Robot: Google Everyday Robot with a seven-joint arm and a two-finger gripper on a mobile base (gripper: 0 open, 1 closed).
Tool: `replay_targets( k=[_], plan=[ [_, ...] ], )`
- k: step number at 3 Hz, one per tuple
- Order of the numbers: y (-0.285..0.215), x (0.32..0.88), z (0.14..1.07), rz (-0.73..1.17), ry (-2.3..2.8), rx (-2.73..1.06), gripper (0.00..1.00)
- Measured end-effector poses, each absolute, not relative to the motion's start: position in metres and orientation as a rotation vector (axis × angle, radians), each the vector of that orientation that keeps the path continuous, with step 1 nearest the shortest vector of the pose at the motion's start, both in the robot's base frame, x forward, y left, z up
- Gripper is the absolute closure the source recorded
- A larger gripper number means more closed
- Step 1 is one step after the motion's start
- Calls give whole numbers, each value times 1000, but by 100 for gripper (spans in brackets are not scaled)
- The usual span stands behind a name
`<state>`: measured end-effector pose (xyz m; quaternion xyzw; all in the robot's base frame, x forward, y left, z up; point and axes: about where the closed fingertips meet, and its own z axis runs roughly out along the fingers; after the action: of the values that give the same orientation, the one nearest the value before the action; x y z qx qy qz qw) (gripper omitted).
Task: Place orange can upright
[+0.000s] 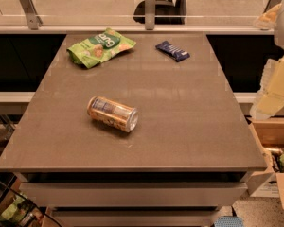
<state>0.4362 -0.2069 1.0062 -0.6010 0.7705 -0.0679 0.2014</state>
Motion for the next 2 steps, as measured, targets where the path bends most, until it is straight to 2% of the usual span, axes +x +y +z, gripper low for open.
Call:
replay_targets(
  k=[2],
  plan=[
    [-198,435,1009,-204,2132,-1633,0]
  ],
)
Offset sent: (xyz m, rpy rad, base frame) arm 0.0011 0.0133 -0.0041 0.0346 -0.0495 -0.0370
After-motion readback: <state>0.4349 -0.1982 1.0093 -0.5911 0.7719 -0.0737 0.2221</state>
